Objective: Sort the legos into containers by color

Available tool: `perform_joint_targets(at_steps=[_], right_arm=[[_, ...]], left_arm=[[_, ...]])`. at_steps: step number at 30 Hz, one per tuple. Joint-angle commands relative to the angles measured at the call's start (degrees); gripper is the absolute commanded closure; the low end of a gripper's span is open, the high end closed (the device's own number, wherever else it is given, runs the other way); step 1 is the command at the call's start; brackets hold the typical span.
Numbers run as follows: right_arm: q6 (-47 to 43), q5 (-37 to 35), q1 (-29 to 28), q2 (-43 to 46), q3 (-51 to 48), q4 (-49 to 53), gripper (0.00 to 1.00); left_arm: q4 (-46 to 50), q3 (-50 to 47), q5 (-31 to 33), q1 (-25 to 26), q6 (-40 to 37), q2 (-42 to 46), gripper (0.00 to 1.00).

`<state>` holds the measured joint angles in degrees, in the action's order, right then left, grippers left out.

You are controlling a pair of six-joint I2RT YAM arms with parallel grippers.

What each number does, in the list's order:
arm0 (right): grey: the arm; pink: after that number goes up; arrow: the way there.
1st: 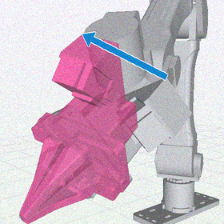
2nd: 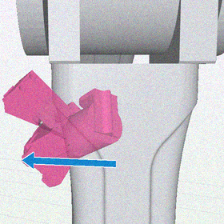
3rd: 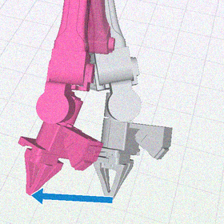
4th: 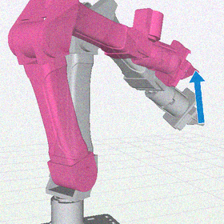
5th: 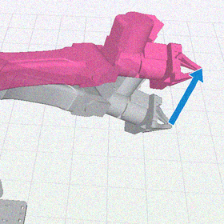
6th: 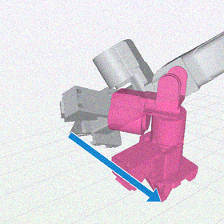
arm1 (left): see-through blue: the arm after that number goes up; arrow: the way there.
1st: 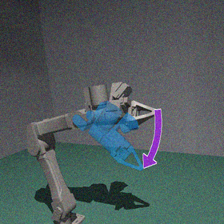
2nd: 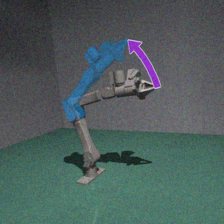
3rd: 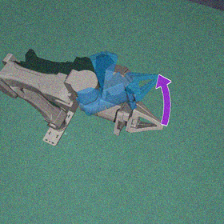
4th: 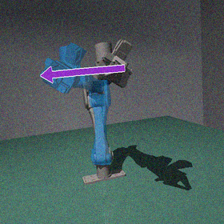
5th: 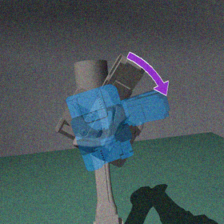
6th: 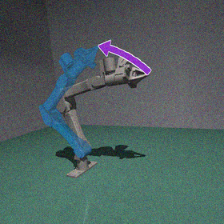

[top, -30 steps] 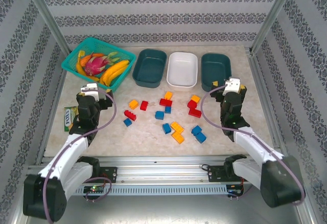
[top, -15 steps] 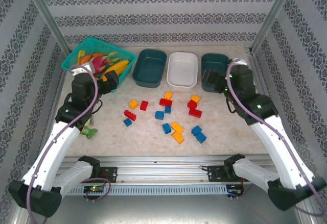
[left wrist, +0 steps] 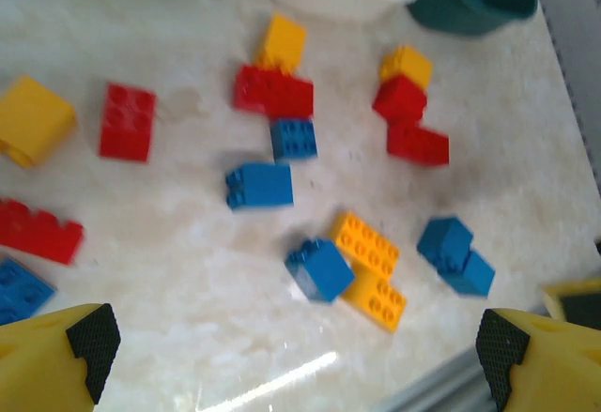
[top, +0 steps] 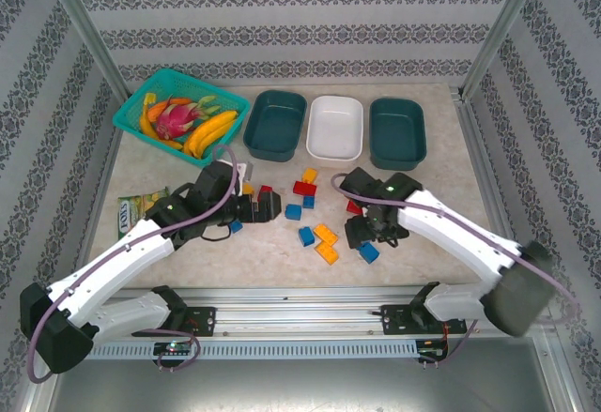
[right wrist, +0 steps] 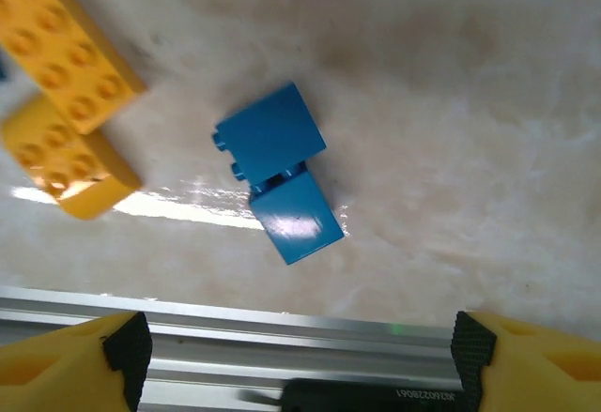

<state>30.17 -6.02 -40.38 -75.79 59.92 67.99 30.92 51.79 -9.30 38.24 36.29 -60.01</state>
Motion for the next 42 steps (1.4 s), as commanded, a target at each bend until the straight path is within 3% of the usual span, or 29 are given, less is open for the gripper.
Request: perform_joint_targets(at_steps=[1, 11, 16, 19, 28, 35, 42], right_arm=[[-4.78, -0.89, -0.33, -6.57, 0.69, -0.58, 0.14], [-10.91, 5.54, 4.3, -19.32, 3.75, -4.49, 0.21], [-11.62, 6.43, 6.11, -23.34, 4.61, -6.55, 0.34], [-11.96, 4.75, 6.34, -25.55, 5.88, -6.35, 0.35], [-11.63, 4.75, 6.37, -28.27, 6.2, -6.82, 0.44], [-10.84, 4.26, 6.66, -28.63, 4.91, -6.62, 0.45], [-10.48, 4.1, 6.73, -28.81, 4.81, -7.52, 0.54]], left_arm=[[-3.19, -1.72, -2.37, 2.59, 1.44, 1.56, 0.0], [-3.92, -2.68, -2.86, 3.95, 0.64, 3.53, 0.01], [-4.89, -3.97, -2.04, 4.04, 2.8, 4.6, 0.01], [-5.27, -4.05, -1.8, 4.04, 3.59, 4.77, 0.01], [-4.97, -3.23, -1.51, 4.12, 3.72, 4.51, 0.01], [-5.08, -2.94, -1.44, 4.12, 3.54, 3.98, 0.01], [-5.86, -2.59, -1.95, 4.12, 3.51, 2.9, 0.01]])
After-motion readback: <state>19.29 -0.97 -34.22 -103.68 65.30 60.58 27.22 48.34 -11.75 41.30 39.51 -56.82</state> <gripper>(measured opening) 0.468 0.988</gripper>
